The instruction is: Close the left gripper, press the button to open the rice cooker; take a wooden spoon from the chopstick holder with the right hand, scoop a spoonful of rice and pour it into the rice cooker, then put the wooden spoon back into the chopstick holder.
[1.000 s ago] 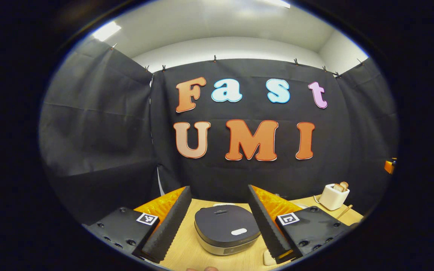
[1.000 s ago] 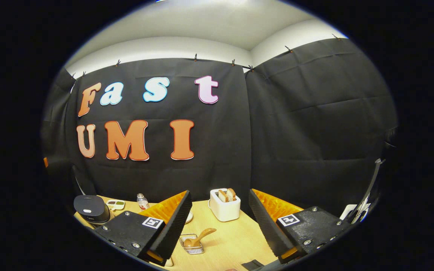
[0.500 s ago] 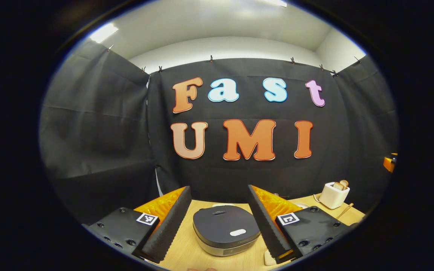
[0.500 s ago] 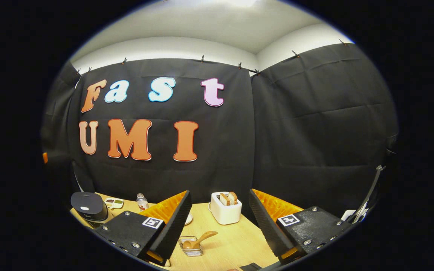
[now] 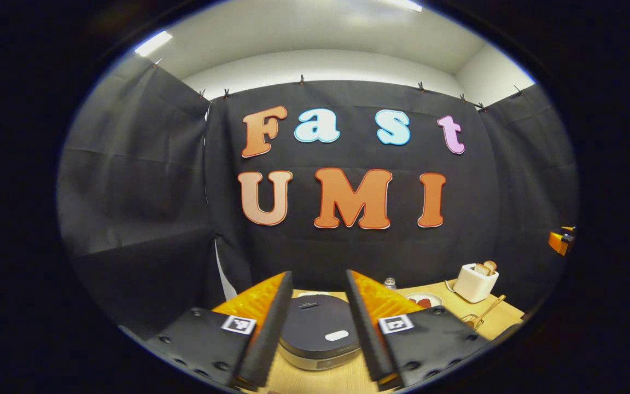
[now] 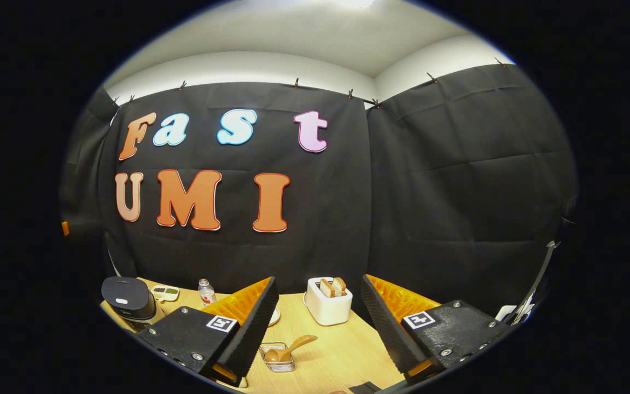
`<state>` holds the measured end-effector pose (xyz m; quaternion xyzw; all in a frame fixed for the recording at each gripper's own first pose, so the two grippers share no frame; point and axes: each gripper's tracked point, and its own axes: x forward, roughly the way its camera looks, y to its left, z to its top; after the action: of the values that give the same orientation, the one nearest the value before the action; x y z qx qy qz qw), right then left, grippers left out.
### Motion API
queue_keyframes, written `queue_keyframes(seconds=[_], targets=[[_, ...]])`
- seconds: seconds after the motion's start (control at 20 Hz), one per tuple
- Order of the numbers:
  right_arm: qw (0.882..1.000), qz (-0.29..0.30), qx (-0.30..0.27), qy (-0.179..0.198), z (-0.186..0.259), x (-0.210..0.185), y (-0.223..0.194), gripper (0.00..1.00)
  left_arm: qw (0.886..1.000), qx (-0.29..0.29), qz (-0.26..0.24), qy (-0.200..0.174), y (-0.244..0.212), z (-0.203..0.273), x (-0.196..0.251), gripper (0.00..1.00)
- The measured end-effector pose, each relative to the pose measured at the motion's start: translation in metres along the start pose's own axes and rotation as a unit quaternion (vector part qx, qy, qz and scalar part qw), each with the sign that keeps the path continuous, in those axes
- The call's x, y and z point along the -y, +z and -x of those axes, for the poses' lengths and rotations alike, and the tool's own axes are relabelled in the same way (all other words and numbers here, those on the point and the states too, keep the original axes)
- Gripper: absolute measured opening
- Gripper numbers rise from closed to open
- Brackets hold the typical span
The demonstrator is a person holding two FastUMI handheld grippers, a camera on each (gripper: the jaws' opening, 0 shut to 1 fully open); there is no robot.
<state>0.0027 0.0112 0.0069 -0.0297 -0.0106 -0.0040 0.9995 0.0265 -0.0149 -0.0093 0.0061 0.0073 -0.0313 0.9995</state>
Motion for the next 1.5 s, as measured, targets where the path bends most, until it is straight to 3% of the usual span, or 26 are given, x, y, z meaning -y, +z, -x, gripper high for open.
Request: queue_keyframes(seconds=[0.1,0.15,0.2,0.35,0.4,0.55,0.7,0.95,1.25,1.5], targets=[[1.0,-0.002,-0.001,0.002,-0.001,-0.002,-0.001,0.95,1.0,0.0,-0.006,0.012,-0.001,-0.003,-0.007,0.32],[1.0,-0.002,-0.002,0.002,-0.002,-0.003,-0.001,0.95,1.0,-0.004,-0.004,0.002,-0.002,-0.001,-0.001,0.11],[1.0,-0.001,-0.003,0.002,-0.002,-0.003,-0.002,0.95,1.0,-0.006,-0.002,-0.005,-0.004,-0.002,0.003,0.05],[1.0,-0.002,-0.006,0.005,-0.003,-0.005,-0.003,0.95,1.0,-0.014,-0.016,-0.013,-0.012,-0.008,0.005,0.02],[1.0,-0.002,-0.006,0.005,-0.002,-0.006,-0.004,0.95,0.999,-0.022,-0.021,-0.017,-0.019,-0.007,0.008,0.07],[1.0,-0.001,-0.009,0.006,-0.003,-0.007,-0.005,0.95,0.997,-0.058,-0.031,-0.048,-0.037,-0.021,0.025,0.04],[1.0,0.003,-0.008,0.005,-0.002,-0.007,-0.005,0.95,0.993,-0.095,-0.015,-0.069,-0.064,-0.043,0.038,0.02],[1.0,0.016,-0.025,0.0,0.001,-0.005,-0.017,0.95,0.983,-0.154,-0.029,-0.099,-0.129,-0.079,0.059,0.04],[0.998,0.051,-0.036,-0.011,0.007,-0.001,-0.023,0.95,0.966,-0.239,-0.01,-0.097,-0.212,-0.111,0.064,0.04],[0.997,0.067,-0.047,-0.015,0.008,-0.004,-0.031,0.95,0.957,-0.273,-0.008,-0.095,-0.234,-0.112,0.068,0.04]])
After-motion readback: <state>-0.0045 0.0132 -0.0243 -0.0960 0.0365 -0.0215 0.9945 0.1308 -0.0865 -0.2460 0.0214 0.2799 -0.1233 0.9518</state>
